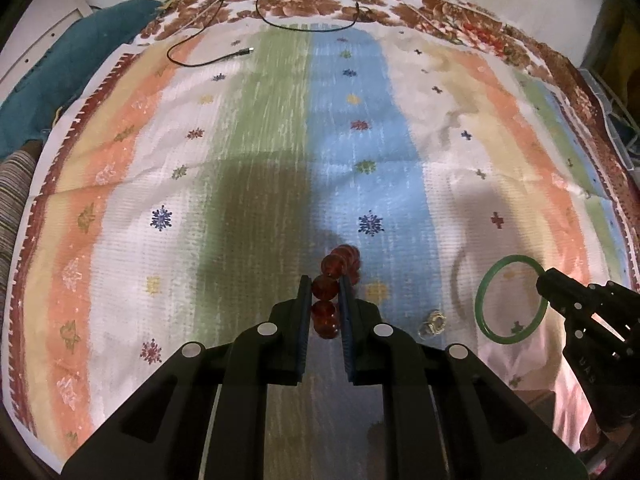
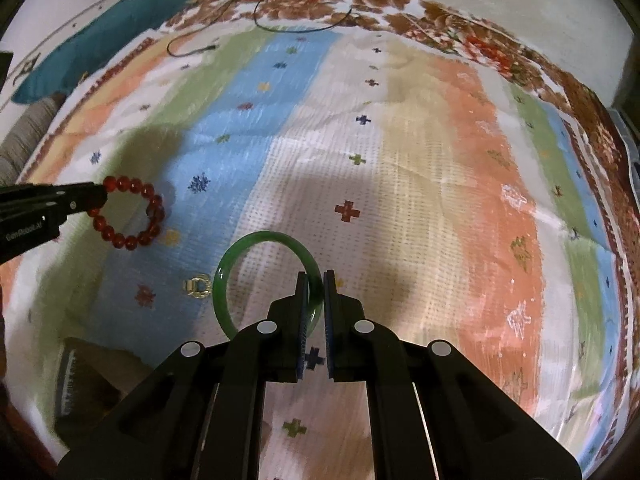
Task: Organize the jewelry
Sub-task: 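Lift both items and carry them over the silver tin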
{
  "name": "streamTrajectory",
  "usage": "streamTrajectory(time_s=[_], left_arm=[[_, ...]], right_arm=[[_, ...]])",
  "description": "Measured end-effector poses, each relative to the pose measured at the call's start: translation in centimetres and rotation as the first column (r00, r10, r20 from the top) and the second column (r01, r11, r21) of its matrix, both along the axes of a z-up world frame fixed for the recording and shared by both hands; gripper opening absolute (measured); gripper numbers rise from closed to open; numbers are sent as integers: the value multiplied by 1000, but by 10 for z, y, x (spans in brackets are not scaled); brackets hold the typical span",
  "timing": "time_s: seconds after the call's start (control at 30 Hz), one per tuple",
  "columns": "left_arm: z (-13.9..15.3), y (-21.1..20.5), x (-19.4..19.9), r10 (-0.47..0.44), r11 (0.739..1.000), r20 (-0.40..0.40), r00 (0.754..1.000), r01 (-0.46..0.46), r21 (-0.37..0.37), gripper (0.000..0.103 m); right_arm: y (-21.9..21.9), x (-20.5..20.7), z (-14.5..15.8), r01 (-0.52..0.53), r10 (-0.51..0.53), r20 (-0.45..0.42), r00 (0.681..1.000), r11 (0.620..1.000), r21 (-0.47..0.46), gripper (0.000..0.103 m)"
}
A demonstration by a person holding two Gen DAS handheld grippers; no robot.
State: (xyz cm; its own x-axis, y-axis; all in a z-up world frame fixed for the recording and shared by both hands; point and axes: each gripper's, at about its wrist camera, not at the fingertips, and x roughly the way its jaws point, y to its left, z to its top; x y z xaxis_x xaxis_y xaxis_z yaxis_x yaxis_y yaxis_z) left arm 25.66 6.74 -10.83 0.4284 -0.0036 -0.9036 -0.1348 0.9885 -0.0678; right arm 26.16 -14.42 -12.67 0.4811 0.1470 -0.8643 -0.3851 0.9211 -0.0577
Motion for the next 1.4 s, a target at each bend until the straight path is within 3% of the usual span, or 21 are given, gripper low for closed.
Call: streamTrajectory(time_s=[0.3,0.77,1.4], left_arm=[[23,-10,-15,-17,1000,29,999,18,-14,13],[44,-33,-36,-65,998,68,996,64,19,13],[67,-52,-64,-103,994,115,988,97,52,13]], right_arm=[[-2,-15,22,27,-28,12,1000,998,56,9],[2,-38,40,-7,6,79,997,1000,10,9],[-7,-61,59,-30,24,92,995,998,61,9]])
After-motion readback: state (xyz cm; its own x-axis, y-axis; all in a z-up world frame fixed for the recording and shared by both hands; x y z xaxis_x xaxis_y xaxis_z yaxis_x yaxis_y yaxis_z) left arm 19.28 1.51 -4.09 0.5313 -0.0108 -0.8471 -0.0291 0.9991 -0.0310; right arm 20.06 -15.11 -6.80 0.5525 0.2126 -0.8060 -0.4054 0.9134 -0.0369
